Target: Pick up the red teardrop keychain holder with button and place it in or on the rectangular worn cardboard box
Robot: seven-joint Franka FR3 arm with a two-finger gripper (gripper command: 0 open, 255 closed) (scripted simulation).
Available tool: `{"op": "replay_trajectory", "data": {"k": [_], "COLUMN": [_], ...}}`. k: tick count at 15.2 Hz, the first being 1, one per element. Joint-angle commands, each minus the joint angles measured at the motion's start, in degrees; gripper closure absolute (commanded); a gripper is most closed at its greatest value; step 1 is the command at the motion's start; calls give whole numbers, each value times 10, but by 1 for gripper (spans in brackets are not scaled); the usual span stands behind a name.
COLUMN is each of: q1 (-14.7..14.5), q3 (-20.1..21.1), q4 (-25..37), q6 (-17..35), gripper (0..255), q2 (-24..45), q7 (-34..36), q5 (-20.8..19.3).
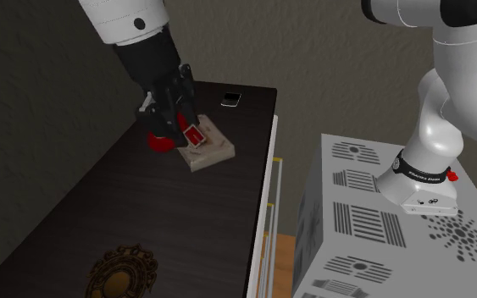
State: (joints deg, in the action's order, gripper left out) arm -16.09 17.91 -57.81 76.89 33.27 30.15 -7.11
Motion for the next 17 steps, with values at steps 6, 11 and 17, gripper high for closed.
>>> {"op": "replay_trajectory", "data": {"k": [6,11,17], "q1": [61,93,108], "q3": [-21,-38,-38], "q4": [14,89,21], "q6": [-12,-45,6], "gripper": [255,255,255], "q2": [1,42,24], "q7": [-83,-142,-147], "q5": [-8,-20,-18]}}
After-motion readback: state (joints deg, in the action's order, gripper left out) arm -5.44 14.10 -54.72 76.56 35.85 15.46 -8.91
